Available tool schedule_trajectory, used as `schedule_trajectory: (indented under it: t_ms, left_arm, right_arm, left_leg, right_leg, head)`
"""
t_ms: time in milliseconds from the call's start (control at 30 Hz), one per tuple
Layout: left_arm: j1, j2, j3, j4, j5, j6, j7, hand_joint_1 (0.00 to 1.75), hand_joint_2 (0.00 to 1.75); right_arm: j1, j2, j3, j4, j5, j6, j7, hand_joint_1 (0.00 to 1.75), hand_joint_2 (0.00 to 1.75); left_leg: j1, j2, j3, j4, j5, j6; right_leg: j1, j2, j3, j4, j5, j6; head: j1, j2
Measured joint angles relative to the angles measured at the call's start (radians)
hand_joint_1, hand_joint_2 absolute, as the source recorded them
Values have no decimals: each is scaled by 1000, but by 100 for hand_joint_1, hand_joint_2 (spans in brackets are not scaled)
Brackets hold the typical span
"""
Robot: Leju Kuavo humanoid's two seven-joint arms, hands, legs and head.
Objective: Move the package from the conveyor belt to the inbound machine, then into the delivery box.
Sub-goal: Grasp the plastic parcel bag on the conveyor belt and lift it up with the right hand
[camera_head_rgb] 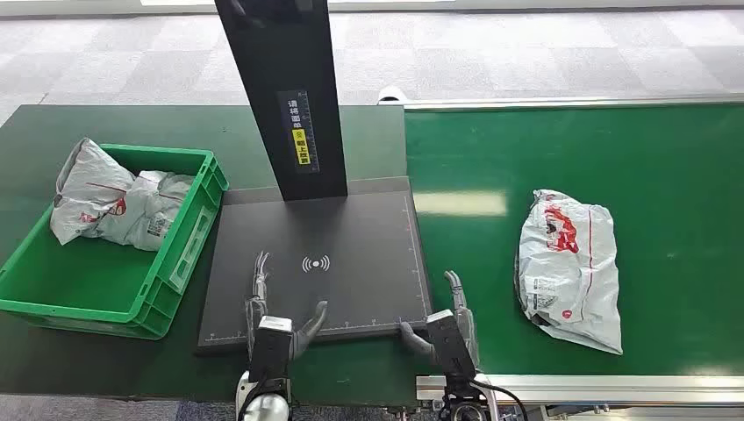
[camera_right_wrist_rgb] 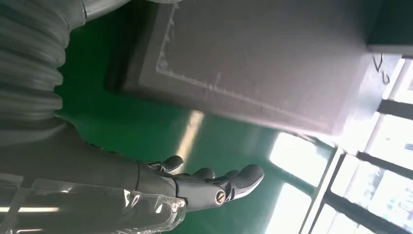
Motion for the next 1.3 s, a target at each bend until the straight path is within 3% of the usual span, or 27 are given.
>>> schedule_trajectory:
  t_ms: [200,333,500,567,700,800,967,1100,1300]
  left_arm:
    - [53,0,14,-58,25,0,0,0,175]
    - [73,0,15,-82,36,0,0,0,175]
    - [77,1,12,-90,46,0,0,0,175]
    - [77,2,3,-90,56,0,0,0,175]
    - [71,12,-33,-84,84,0,0,0,175]
    - [53,20,-61,-72,117,-1,0,0,175]
    - [20,25,-91,-49,157,-2,0,0,175]
    - [13,26,-96,-41,159,-1,8,0,175]
    - [17,26,-93,-54,157,0,37,0,175]
  right_arm:
    - [-14,-80,-78,-141,159,-105,89,0,175]
    - [-48,-131,-166,-217,211,-109,135,0,175]
    - [-59,-154,-212,-253,250,-93,179,0,175]
    - [-76,-166,-237,-245,300,-29,277,0,175]
    - [-157,-202,-307,-133,390,187,504,0,175]
    - [-249,-227,-348,37,406,321,572,0,175]
    - [-393,-240,-378,307,444,423,652,0,175]
    - [-472,-232,-370,432,526,420,767,169,175]
    - [-518,-221,-351,505,601,382,836,175,175]
  left_leg:
    - [-1,0,0,0,0,0]
    - [-2,0,1,0,0,0]
    - [-2,0,1,0,0,0]
    - [-2,0,1,0,0,0]
    - [-2,0,1,1,0,1]
    - [-3,0,1,1,1,2]
    - [-3,0,1,1,2,2]
    - [-2,0,2,1,2,2]
    - [-3,-2,2,2,2,3]
  right_leg:
    - [-2,0,0,0,0,1]
    - [-2,0,1,0,1,1]
    - [-2,0,1,0,1,1]
    - [-2,0,1,0,1,1]
    - [-2,0,1,0,1,1]
    - [-3,0,1,0,2,3]
    - [-3,0,1,0,3,3]
    - [-2,0,2,0,2,3]
    - [-3,-3,5,0,2,4]
  head:
    - [0,0]
    - [0,0]
    - [0,0]
    - [0,0]
    - [0,0]
    - [0,0]
    - [-1,0]
    - [0,0]
    - [0,0]
